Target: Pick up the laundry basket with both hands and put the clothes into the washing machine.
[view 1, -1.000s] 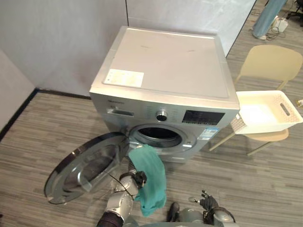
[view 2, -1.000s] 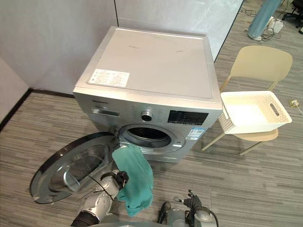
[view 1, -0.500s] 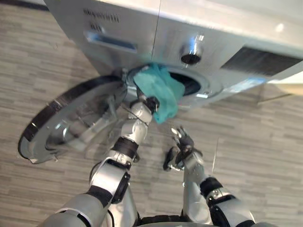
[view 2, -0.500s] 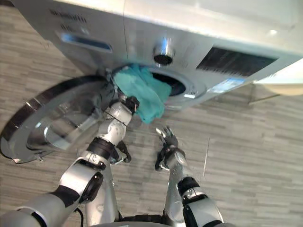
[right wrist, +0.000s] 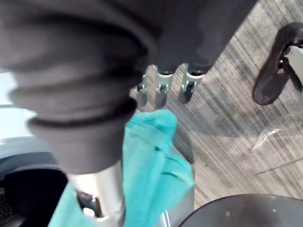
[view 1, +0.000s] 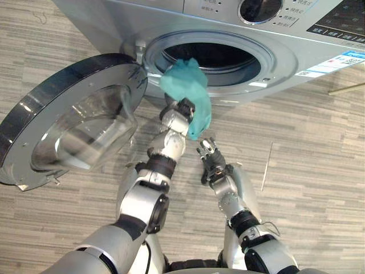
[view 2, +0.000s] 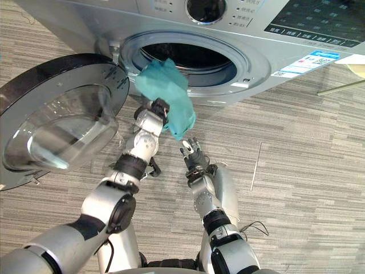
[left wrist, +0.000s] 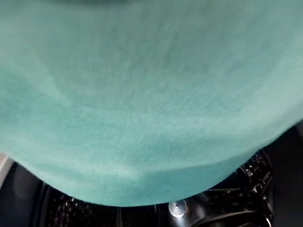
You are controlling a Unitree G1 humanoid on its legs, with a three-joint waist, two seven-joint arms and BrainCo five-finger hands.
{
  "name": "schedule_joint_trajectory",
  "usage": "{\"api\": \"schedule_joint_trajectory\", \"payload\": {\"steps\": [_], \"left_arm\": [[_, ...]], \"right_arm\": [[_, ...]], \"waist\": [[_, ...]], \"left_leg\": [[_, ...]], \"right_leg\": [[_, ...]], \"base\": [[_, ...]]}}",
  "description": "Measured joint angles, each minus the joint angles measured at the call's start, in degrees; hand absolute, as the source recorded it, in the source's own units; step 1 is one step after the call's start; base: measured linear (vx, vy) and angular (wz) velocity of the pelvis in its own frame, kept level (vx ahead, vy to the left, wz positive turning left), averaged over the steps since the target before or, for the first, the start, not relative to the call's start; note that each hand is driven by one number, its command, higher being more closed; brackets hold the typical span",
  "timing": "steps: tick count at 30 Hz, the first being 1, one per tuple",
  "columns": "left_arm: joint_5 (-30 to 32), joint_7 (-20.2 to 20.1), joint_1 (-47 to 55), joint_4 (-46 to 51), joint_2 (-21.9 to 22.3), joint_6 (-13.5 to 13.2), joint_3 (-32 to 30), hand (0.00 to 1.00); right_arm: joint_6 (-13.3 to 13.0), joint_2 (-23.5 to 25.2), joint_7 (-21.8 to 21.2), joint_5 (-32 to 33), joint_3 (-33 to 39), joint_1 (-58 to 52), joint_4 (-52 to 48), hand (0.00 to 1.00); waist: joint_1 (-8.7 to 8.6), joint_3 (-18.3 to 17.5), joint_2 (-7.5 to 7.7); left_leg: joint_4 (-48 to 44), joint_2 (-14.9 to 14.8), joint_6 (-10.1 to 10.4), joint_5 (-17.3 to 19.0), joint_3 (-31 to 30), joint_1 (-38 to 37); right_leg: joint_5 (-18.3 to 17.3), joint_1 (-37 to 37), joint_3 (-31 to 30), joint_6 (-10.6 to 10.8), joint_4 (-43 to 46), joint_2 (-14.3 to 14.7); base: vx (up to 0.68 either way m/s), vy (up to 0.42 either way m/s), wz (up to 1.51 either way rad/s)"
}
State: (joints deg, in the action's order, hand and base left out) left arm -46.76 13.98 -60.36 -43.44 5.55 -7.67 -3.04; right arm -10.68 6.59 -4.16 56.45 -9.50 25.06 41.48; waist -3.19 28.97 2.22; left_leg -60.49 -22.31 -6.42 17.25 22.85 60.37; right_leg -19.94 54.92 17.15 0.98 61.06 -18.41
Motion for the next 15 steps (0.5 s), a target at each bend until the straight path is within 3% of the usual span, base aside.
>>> {"api": "schedule_joint_trajectory", "payload": {"steps": [4,8,15], "left_arm": [[-1.2,-0.2,-8.6,-2.9,-3.7,1.0,-2.3,1.0],[-2.5,-0.2,-9.6,-3.9,-5.6,1.1,-2.3,1.0],[-4.1,0.0,-14.2,-3.6,-8.9,0.6,-4.0,1.0]], "right_arm": [[0.0,0.3,-1.2,1.7,0.0,-0.3,0.0,0.0],[-0.2,0.2,-1.2,2.7,0.7,-0.5,-0.1,0.0],[-0.9,0.9,-1.1,7.2,3.3,-0.7,-4.7,0.0]], "waist": [[-1.02,0.0,0.0],[-2.07,0.0,0.0],[-2.33,0.1,0.07]], "left_leg": [[0.3,-0.4,0.0,0.0,0.2,-0.2],[1.0,-0.6,0.0,-0.1,0.7,-0.5],[1.3,-1.8,0.2,-0.1,1.7,3.4]], "right_leg": [[0.2,-0.2,0.2,0.0,-0.5,0.4],[0.2,-0.1,0.3,-0.1,-1.1,0.5],[1.8,4.7,-0.6,-0.1,-2.3,2.0]], "base": [[0.0,-0.093,-0.05],[-0.04,-0.127,-0.02],[-0.06,-0.108,-0.15]]}}
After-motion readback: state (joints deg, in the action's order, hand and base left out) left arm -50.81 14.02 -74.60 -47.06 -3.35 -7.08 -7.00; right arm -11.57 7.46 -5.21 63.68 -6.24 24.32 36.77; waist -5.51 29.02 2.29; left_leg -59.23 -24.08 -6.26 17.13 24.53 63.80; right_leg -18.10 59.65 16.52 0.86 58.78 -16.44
